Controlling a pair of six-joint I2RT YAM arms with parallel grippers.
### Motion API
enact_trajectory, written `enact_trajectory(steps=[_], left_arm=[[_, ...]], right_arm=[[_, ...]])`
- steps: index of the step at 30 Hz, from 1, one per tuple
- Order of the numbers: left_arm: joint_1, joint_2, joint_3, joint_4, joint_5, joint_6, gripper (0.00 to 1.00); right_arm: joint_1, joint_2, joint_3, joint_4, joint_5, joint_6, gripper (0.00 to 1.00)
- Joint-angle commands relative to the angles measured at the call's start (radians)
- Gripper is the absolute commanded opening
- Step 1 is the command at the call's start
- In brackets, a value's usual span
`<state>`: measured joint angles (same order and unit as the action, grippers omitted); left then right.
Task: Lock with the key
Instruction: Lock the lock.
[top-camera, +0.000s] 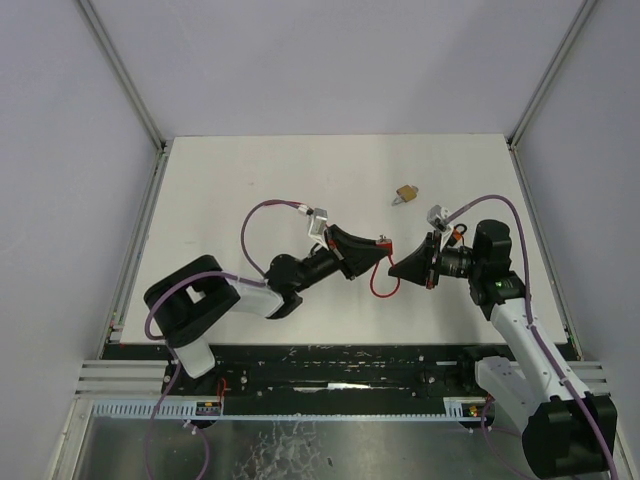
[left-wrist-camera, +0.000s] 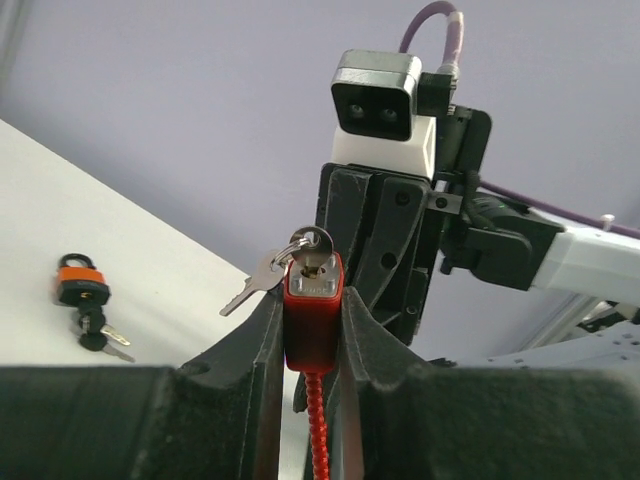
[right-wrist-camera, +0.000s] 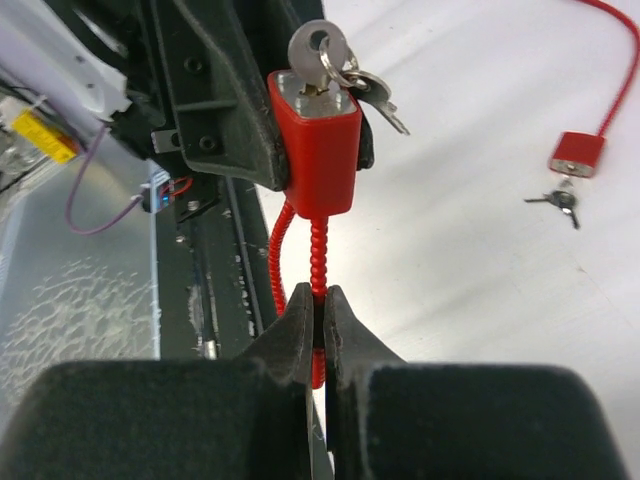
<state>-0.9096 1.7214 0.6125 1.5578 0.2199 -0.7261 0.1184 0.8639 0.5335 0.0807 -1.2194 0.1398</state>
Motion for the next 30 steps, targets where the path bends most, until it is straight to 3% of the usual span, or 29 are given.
enact_trajectory(steps=[1,7,10,14,18,26,30], left_arm=[[-0.027,0.055,-0.001,-0.132,0.111,0.165,0.0],[-0.04,0.138,0.023,-0.151,0.237,0.319,0.0],[-0.04,0.154,-0.032,-0.065,0.222,0.405,0.0],[-0.04,0.14,-0.042,-0.13,0.22,0.532,0.0],[-0.041,0.143,-0.051,-0.16,0.215,0.633,0.0],[-0.041,0.168,-0.084,-0.124,0.171,0.74,0.0],[-0.04,0.169,-0.115,-0.112,0.171,0.799,0.0]], right_arm=[[-0.014,-0.05,0.038,0.039,0.205,-0.106,0.0],[-0.014,-0.049,-0.044,0.2,0.152,-0.134,0.0],[-0.013,-0.034,-0.071,0.198,0.138,-0.254,0.0],[0.005,-0.016,-0.117,0.143,0.073,-0.504,0.02],[0.025,-0.004,-0.118,-0.028,0.035,-0.784,0.15],[0.029,-0.015,-0.068,-0.262,0.065,-1.04,0.46],[0.027,-0.061,0.0,-0.577,0.059,-1.343,0.65]])
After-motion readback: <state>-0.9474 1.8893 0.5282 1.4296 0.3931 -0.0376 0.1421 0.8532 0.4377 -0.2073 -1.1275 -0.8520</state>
